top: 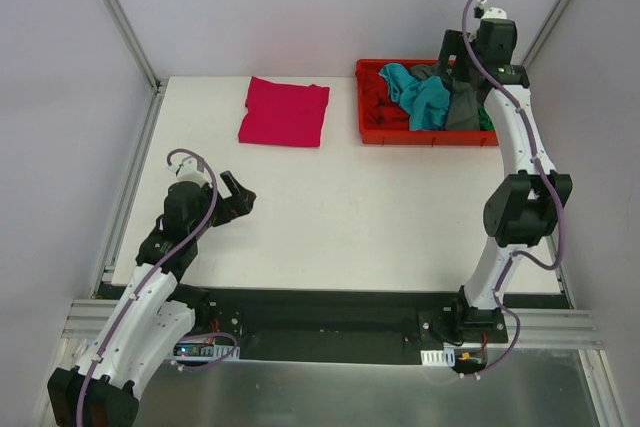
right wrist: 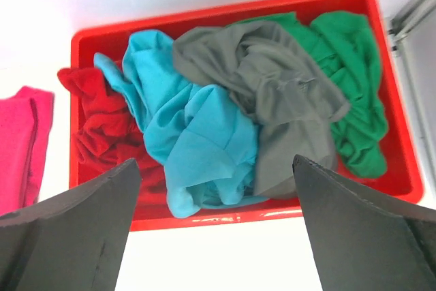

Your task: Fold and stack the t-shirts

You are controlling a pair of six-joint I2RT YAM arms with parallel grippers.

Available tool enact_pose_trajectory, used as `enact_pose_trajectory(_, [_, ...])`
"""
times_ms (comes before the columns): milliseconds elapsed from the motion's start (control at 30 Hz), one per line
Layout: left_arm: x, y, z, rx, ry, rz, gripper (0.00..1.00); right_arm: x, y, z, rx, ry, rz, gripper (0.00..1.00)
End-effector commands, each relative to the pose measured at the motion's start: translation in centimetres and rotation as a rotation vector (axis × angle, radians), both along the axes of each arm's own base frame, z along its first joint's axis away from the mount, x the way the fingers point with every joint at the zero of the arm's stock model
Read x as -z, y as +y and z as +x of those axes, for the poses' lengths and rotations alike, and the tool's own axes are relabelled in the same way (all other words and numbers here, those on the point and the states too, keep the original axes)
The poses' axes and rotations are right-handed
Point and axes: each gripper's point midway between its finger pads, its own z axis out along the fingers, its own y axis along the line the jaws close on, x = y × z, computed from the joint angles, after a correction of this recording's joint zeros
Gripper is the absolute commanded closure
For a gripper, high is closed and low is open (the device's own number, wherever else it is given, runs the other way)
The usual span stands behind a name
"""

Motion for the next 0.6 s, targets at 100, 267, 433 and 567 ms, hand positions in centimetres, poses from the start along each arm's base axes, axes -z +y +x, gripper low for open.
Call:
enact_pose_trajectory(100, [-1.3, -0.3, 0.5, 0.006, -0.056, -0.018, 0.01, 9.5, 1.6, 1.9, -0.042, 0.235, 0.005, 0.04])
enact_pose_trajectory(267, [-1.2, -0.2, 0.6, -0.001, -0.051, -0.013, 0.01, 12.9, 3.9, 4.0, -0.141, 0.283, 0.01, 0.03])
enact_pose_trajectory(433, [-0.9, -0.5, 0.7, 0.007, -0.026, -0.022, 0.01, 11.6, 4.3, 5.7, -0.155, 0.23, -0.042, 0.37])
enact_pose_trajectory(567, [-0.7, -0.7, 0.7, 0.014, -0.019, -0.026, 0.01, 8.0, 3.7, 5.7, -0.114, 0.148, -0.07, 0.28])
